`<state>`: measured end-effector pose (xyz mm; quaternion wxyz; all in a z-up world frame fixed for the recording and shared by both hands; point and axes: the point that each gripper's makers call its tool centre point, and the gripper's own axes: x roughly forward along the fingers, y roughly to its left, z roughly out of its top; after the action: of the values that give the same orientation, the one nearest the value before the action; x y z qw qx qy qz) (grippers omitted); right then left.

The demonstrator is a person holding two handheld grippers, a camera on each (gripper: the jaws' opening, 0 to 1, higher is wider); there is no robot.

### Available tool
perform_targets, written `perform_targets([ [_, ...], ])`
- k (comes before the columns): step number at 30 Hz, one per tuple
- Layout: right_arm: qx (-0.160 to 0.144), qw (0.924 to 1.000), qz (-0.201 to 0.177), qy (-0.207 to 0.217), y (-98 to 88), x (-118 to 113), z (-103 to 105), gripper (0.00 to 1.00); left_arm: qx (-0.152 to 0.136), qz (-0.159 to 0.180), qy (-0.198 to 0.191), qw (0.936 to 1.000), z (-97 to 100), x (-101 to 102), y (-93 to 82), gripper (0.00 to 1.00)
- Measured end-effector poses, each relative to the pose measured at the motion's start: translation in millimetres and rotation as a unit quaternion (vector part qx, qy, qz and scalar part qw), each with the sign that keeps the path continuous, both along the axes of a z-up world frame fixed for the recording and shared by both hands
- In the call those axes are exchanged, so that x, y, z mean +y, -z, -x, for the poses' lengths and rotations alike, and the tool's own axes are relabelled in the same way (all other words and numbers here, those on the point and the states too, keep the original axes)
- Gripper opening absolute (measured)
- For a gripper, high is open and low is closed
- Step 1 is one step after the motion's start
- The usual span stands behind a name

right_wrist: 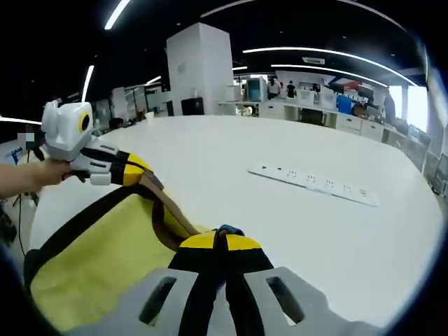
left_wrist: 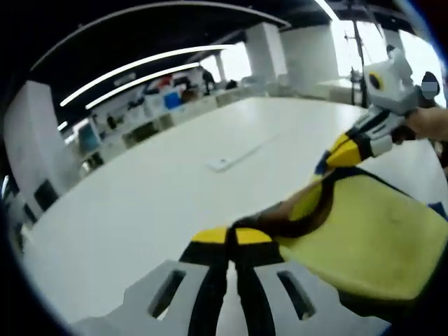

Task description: Fold the garment on the visible template until the final outline fits inside the template.

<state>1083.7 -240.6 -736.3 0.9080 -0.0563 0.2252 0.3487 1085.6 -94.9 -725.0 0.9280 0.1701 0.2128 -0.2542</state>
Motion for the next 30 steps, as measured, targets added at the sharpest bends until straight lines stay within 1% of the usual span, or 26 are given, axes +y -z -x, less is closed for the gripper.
perform_targets([
  [3, 0.005, 1.0000, -0.002, 0.004, 8.4, 2, -3, 0.03, 0.001, -0.002, -0.003, 1.0000, -4.9, 0, 6.6, 0.00],
  [14, 0.011, 0.9999, -0.003, 0.012, 26.9, 4, -11, 0.03, 0.002, -0.013, -0.010, 0.9999, -17.8, 4, 25.3, 0.00],
  [22, 0.014, 0.9996, -0.016, 0.019, 30.8, 5, -13, 0.03, -0.004, -0.017, -0.019, 0.9997, -20.3, 9, 38.8, 0.00],
  [24, 0.008, 0.9998, -0.010, 0.017, 30.4, 7, -12, 0.03, -0.006, -0.016, -0.021, 0.9996, -20.7, 10, 39.3, 0.00],
  [30, 0.005, 0.9997, -0.010, 0.021, 30.9, 5, -14, 0.03, -0.007, -0.014, -0.025, 0.9996, -21.5, 11, 41.5, 0.00],
])
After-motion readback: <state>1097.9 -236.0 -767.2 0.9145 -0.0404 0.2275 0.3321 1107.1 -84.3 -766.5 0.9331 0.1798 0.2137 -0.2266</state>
